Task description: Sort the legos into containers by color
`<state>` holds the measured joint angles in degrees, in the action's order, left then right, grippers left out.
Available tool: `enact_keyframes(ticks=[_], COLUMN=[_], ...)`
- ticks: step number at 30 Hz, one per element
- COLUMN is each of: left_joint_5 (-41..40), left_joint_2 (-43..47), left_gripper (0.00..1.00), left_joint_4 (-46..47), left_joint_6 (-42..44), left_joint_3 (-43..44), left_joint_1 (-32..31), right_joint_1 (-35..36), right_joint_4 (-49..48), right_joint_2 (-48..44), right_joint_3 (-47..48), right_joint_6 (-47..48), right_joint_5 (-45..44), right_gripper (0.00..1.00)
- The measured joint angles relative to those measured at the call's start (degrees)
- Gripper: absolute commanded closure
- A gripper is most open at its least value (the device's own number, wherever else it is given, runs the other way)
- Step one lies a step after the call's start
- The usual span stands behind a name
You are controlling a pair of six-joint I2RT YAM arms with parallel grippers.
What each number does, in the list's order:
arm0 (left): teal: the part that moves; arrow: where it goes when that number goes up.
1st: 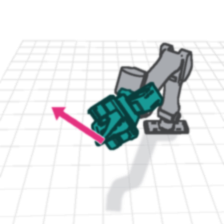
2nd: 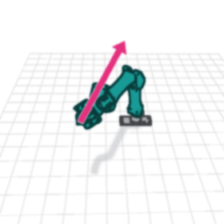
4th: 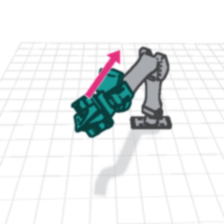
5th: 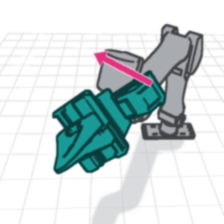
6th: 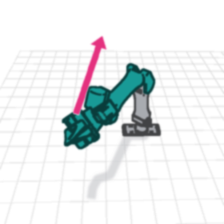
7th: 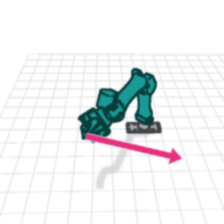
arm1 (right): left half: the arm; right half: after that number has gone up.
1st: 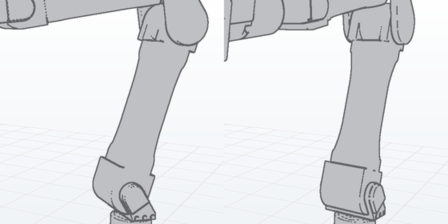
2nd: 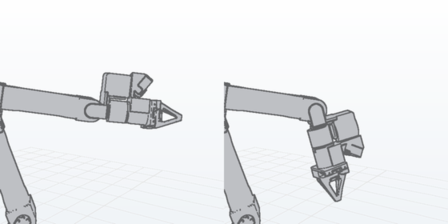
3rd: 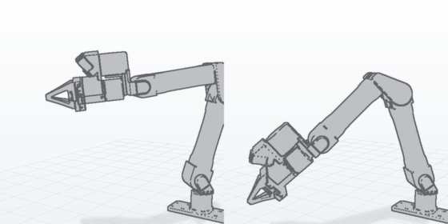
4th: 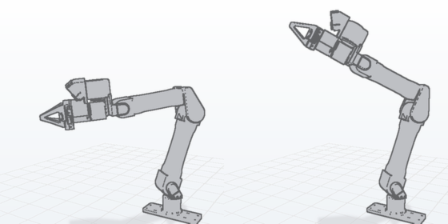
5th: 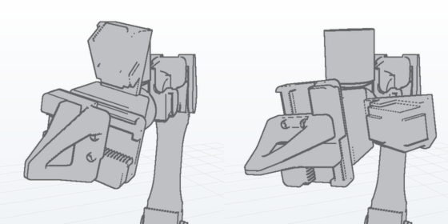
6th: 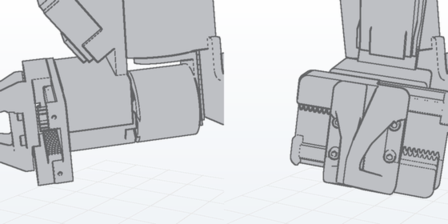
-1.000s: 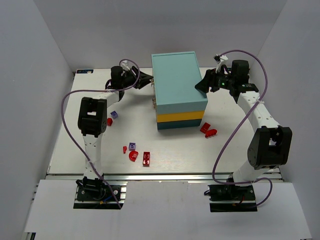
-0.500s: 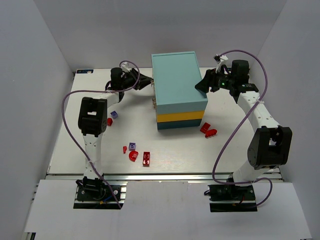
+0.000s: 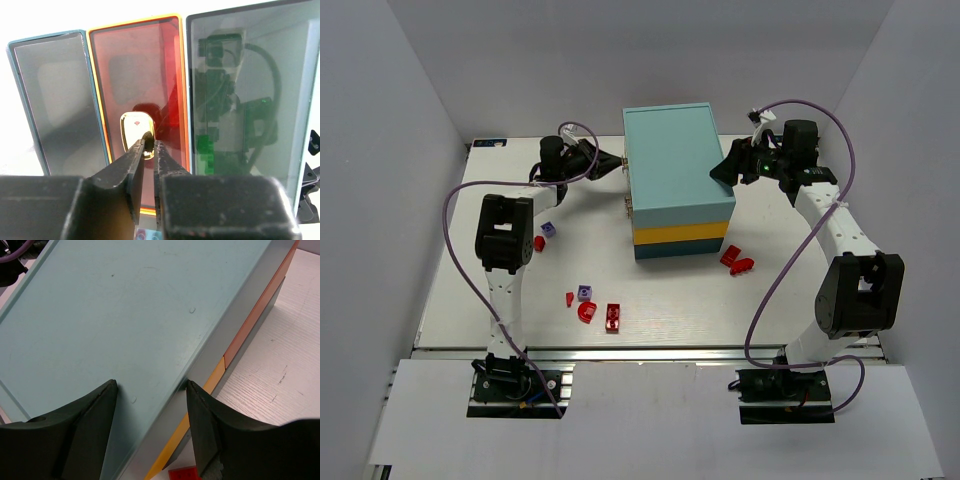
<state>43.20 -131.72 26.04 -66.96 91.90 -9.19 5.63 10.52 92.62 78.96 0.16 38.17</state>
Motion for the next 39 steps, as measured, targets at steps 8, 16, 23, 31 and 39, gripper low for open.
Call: enact_keyframes(ticks=[8, 16, 23, 31, 39], left_joint_5=[0.1, 0.5, 2.4, 6.0, 6.6], left_joint_2=[0.7, 1.4, 1.4, 1.2, -2.1], left_gripper=[0.82, 0.78, 0.35, 0.34, 0.33], left_joint_4=[0.0, -4.6, -3.6, 0.2, 4.0], left_joint_6=[0.0, 2.2, 2.2, 0.0, -3.5], left_joint_3=[-1.2, -3.8, -4.4, -3.5, 1.4], left_joint_1=[0.6, 3.2, 4.6, 3.8, 2.5], right_joint_1=[0.0, 0.0, 0.0, 0.0, 0.0], right_joint_4=[0.0, 0.0, 0.0, 0.0, 0.0], right_joint_2=[0.0, 0.0, 0.0, 0.0, 0.0], right_joint_3=[0.0, 0.0, 0.0, 0.0, 0.0], right_joint_6=[0.0, -0.1, -0.1, 0.0, 0.0], right_joint_5=[0.0, -0.2, -0.2, -0.2, -0.2], right_gripper=[0.39, 0.39, 0.39, 0.38, 0.38])
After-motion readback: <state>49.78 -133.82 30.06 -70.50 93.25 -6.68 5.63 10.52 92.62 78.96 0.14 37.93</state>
